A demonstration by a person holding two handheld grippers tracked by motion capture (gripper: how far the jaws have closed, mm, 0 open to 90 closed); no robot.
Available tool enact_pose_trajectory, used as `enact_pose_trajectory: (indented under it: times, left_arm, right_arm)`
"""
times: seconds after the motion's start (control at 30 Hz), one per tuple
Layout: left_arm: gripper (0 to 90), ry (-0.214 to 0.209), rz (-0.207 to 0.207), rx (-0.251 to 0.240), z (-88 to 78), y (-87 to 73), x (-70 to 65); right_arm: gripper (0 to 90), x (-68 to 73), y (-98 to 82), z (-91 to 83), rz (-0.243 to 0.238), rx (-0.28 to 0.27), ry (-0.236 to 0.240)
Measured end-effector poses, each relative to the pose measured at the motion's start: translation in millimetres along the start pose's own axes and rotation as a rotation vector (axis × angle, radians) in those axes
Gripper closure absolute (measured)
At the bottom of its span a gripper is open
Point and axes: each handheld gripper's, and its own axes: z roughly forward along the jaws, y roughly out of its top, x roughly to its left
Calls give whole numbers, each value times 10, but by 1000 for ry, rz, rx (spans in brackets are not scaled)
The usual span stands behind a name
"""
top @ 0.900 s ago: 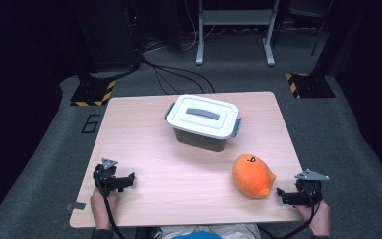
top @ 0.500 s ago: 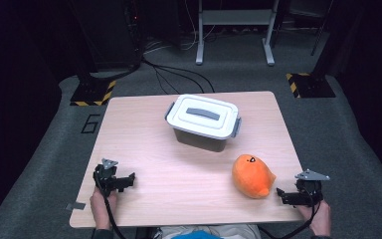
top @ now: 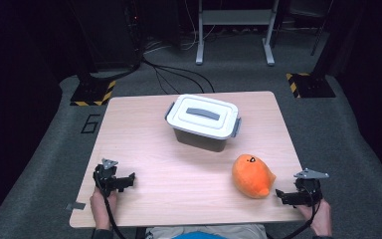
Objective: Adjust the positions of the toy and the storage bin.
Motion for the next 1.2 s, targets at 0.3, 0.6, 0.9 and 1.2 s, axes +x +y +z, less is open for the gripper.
enact_pose_trajectory:
  times: [0.3, 0.6, 0.9, 1.2]
  left_arm:
    - [0, 0, 0, 0, 0, 0, 0]
    - [0, 0, 0, 0, 0, 0, 0]
    - [0, 0, 0, 0, 0, 0, 0]
    - [0, 0, 0, 0, 0, 0, 0]
  right_arm:
    - [2, 114, 122, -160, -53, 19, 29]
    - [9, 209, 215, -323, -57, 10, 78]
    - [10, 289, 336, -437, -95, 4, 105]
    - [7, 371, 502, -516, -128, -26, 152]
